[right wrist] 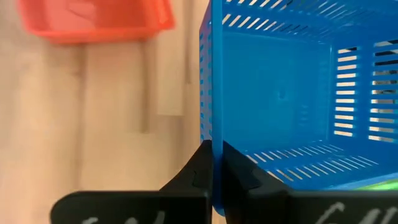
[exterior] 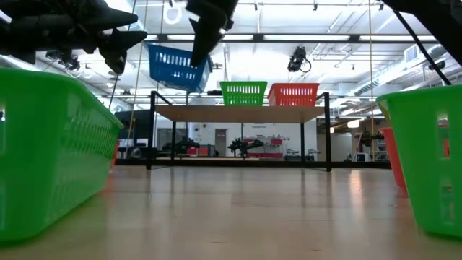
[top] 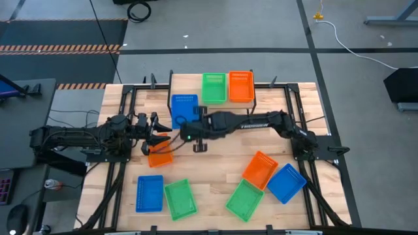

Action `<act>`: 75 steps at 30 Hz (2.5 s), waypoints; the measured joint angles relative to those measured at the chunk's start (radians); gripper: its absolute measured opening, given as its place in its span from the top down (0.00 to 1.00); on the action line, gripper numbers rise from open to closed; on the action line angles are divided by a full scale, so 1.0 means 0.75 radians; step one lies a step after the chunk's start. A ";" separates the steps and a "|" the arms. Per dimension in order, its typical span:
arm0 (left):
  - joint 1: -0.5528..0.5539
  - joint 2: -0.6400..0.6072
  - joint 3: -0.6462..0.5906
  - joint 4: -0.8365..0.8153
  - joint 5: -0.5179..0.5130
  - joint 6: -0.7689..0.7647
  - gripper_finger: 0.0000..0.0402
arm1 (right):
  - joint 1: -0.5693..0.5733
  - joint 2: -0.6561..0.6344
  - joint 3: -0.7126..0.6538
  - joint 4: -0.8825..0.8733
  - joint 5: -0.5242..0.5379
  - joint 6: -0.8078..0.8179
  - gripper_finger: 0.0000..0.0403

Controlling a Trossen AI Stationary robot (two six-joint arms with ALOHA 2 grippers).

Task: Stack baskets on shelf by color
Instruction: Put the middle blue bin on the shelf

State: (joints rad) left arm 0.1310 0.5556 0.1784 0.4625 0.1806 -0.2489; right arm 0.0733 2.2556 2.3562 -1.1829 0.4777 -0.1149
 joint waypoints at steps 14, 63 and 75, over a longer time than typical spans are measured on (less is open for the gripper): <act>0.000 0.000 0.000 0.015 0.000 0.035 0.57 | -0.235 -0.002 0.000 0.116 -0.131 -0.194 0.96; 0.001 0.000 0.000 0.139 -0.004 0.103 0.57 | -0.322 -0.001 0.000 0.294 -0.183 -0.234 0.78; 0.001 0.000 0.000 0.138 -0.004 0.102 0.57 | -0.302 -0.007 -0.001 0.269 -0.183 -0.240 0.76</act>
State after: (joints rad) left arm 0.1316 0.5556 0.1783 0.5659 0.1777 -0.1722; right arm -0.1528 2.2504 2.3558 -0.9812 0.3401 -0.2947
